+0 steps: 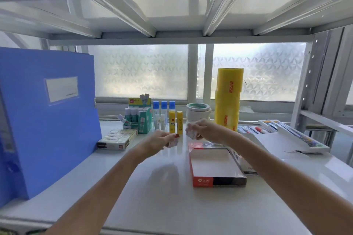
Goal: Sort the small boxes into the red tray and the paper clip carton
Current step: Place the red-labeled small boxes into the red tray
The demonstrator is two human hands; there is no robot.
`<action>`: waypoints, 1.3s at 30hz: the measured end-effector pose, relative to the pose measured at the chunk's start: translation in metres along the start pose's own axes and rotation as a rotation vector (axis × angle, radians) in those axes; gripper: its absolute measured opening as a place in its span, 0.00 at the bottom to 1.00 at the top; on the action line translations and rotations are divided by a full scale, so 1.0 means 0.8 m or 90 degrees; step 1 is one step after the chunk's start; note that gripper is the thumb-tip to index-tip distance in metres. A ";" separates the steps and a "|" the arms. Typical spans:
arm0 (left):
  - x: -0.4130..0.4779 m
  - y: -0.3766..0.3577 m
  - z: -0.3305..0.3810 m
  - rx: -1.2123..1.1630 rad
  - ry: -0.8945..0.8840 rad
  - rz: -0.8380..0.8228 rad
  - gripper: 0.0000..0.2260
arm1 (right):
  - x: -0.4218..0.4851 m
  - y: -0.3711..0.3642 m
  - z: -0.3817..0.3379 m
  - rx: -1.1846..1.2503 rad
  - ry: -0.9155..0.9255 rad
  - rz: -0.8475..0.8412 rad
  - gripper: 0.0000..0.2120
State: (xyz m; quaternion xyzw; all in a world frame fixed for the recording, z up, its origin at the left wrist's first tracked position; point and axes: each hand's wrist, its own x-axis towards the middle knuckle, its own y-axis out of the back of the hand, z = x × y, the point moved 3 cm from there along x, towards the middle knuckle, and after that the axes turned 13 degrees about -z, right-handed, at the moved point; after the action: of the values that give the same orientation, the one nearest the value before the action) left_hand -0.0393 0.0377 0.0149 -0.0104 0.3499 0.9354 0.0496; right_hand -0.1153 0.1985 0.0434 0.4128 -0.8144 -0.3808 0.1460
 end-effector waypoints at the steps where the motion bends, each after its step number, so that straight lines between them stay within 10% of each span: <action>1: 0.003 -0.006 0.016 -0.015 -0.007 -0.016 0.19 | -0.014 0.012 0.005 0.042 -0.025 -0.012 0.20; 14: 0.046 -0.108 0.048 0.284 0.069 -0.007 0.25 | -0.057 0.003 0.042 -0.278 -0.080 -0.173 0.10; 18: 0.041 -0.100 0.045 0.343 -0.005 0.061 0.14 | -0.058 -0.009 0.045 -0.400 -0.048 -0.057 0.08; 25: 0.024 -0.074 0.017 0.203 -0.063 -0.223 0.24 | -0.088 -0.007 0.052 -0.323 -0.088 -0.118 0.24; 39: 0.028 -0.049 -0.013 0.210 -0.084 -0.108 0.21 | -0.057 -0.035 0.041 -0.218 0.028 -0.017 0.29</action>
State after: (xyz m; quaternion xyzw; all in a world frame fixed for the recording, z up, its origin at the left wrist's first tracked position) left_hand -0.0581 0.0628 -0.0198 0.0297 0.4926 0.8564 0.1519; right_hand -0.0894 0.2400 0.0043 0.4010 -0.7289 -0.5063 0.2270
